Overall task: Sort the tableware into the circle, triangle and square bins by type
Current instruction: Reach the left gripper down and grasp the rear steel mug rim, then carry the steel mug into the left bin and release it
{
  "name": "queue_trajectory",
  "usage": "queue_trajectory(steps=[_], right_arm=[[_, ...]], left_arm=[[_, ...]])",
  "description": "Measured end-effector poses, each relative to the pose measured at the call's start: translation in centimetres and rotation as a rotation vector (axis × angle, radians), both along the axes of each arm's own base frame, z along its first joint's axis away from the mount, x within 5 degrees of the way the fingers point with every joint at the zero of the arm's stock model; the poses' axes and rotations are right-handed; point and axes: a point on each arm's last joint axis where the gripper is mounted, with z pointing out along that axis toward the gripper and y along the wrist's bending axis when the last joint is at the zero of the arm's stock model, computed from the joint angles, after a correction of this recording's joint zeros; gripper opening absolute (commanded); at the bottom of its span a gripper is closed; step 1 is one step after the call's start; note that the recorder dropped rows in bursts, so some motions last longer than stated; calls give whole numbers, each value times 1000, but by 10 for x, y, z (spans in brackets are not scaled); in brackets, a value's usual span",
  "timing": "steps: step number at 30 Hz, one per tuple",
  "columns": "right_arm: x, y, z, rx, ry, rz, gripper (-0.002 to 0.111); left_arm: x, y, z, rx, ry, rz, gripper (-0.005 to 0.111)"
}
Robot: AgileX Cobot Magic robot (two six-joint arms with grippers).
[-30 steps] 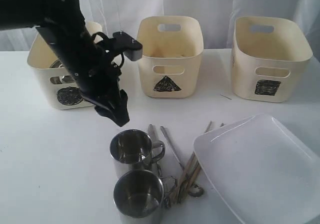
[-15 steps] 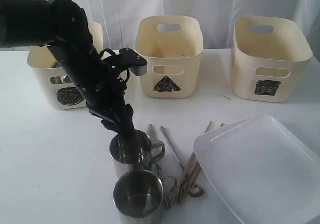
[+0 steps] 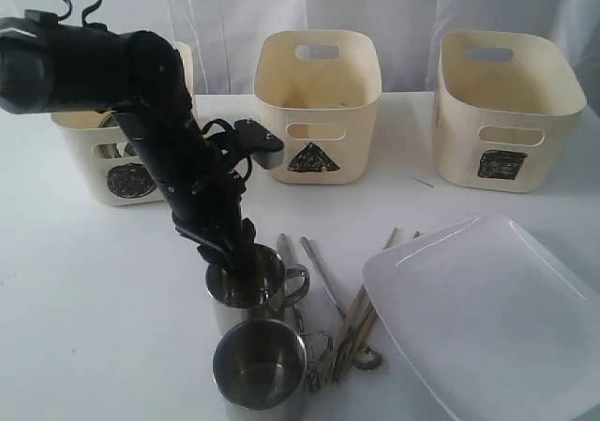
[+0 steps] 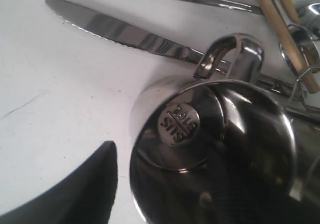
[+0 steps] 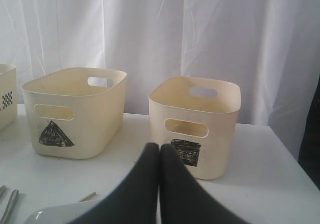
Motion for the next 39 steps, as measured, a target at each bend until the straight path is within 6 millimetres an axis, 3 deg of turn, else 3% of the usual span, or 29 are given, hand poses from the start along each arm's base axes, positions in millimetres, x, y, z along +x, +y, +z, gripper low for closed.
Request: queue_trajectory(steps=[4,6,10,21,31,39], right_arm=[[0,0,0,0,0,0,0],[0,0,0,0,0,0,0],[0,0,0,0,0,0,0],[0,0,0,0,0,0,0],[0,0,0,0,0,0,0],[0,0,0,0,0,0,0]], left_arm=[[3,-2,-13,16,23,2,55],[4,-2,-15,19,31,13,43],[4,-2,-18,36,33,27,1],[10,9,-11,148,-70,18,0],[13,20,63,124,-312,70,0],[3,29,126,46,-461,102,0]])
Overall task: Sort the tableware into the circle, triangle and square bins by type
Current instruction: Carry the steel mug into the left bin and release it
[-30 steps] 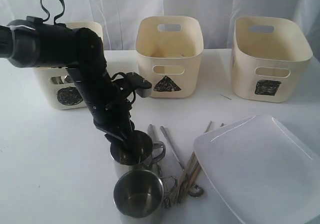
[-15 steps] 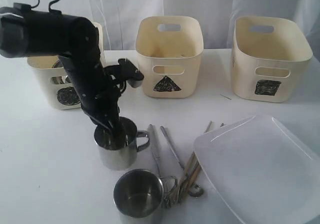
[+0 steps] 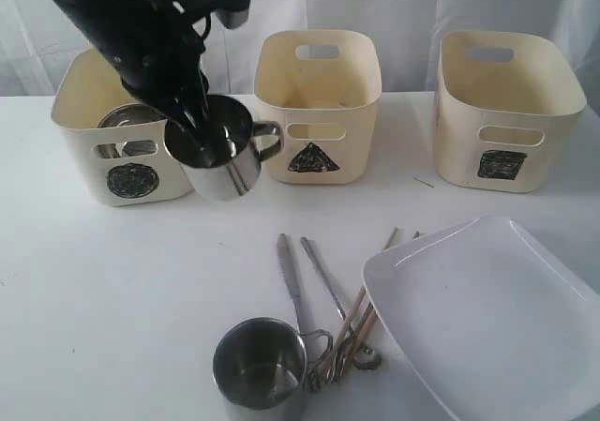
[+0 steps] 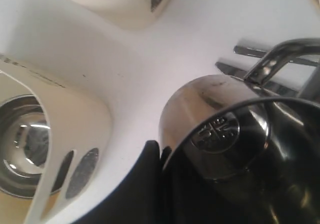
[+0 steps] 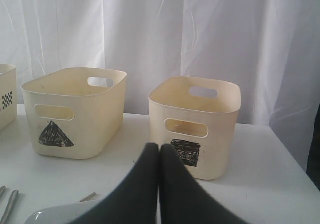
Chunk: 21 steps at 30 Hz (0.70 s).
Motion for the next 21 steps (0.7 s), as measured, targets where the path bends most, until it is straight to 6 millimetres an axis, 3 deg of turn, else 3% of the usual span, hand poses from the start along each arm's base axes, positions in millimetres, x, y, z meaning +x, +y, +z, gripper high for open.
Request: queue_trajectory(steps=[7,11,16,21], right_arm=[[0,0,0,0,0,0,0],[0,0,0,0,0,0,0],[0,0,0,0,0,0,0],[0,0,0,0,0,0,0]], left_arm=[[5,20,32,115,-197,84,0],[24,46,39,154,-299,210,0],[49,81,47,62,-407,345,0],[79,115,37,23,-468,437,0]])
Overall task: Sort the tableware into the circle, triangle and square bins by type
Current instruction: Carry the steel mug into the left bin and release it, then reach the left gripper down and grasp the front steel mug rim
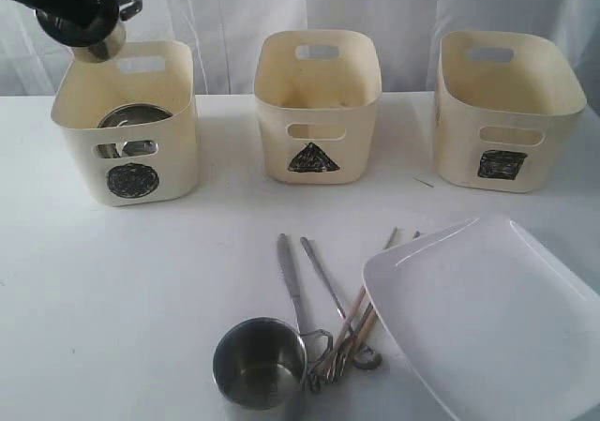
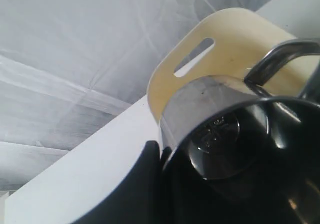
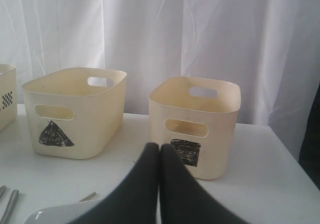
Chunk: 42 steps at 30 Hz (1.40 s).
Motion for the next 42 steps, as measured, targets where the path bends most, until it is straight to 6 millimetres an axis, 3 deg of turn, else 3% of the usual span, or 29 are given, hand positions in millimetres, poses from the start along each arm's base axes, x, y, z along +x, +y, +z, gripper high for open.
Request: queue_trajectory(steps=[7,17,19,24,28,32,42], right_arm=[[0,0,0,0,0,0,0],[0,0,0,0,0,0,0],[0,0,0,0,0,0,0],[0,0,0,0,0,0,0],[0,0,0,0,0,0,0],[0,0,0,0,0,0,0],[0,0,0,0,0,0,0]], left_arm=[[41,14,-41,-14,-20,5,0],[77,17,-100,-23,1,-22,0],[82,19,-109,-18,8,-24,5],[87,23,-122,-6,32,-17,30],[88,22,-125,-30,41,-9,41],[86,21,-121,-84,43,8,43],[47,25,-58,-179,71,67,43]])
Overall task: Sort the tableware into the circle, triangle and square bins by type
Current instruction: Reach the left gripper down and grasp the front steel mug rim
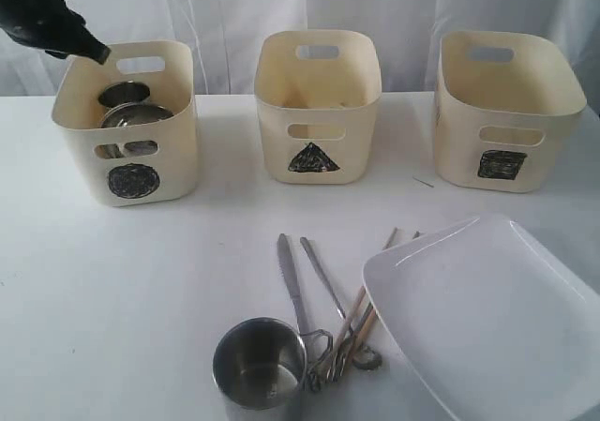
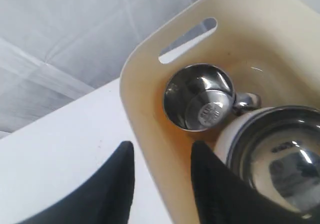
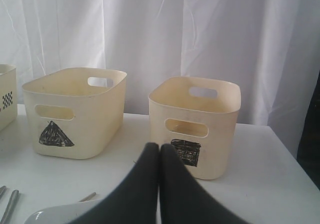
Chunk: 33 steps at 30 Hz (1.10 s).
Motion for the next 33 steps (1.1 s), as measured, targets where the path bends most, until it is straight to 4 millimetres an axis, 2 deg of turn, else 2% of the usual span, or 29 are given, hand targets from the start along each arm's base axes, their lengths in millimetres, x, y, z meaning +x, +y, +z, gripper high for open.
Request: queue_trajectory(steps=[6,10,11,13,17,19,22,24,29,33], right_arm=[[0,0,0,0,0,0,0],[0,0,0,0,0,0,0],[0,0,0,0,0,0,0],[0,0,0,0,0,0,0],[0,0,0,0,0,0,0],[0,0,0,0,0,0,0],[0,0,0,0,0,0,0],[0,0,0,0,0,0,0],[0,0,0,0,0,0,0],[0,0,0,0,0,0,0]], left_arm=[[-38,-16,23,-127,129,-130,43],[-67,-35,26,-228,214,-230,43],[-82,-44,25,-256,261,-270,43],[-98,-50,24,-270,305,-307,43],[-145,-71,1,-310,458,-397,43],[-162,-81,-12,-309,526,-436,44],[-178,-91,-24,-296,608,-480,57],[-187,-99,-30,-302,650,-510,62],[-208,-126,-38,-287,673,-608,62],[-218,-134,-46,-270,692,-642,62]])
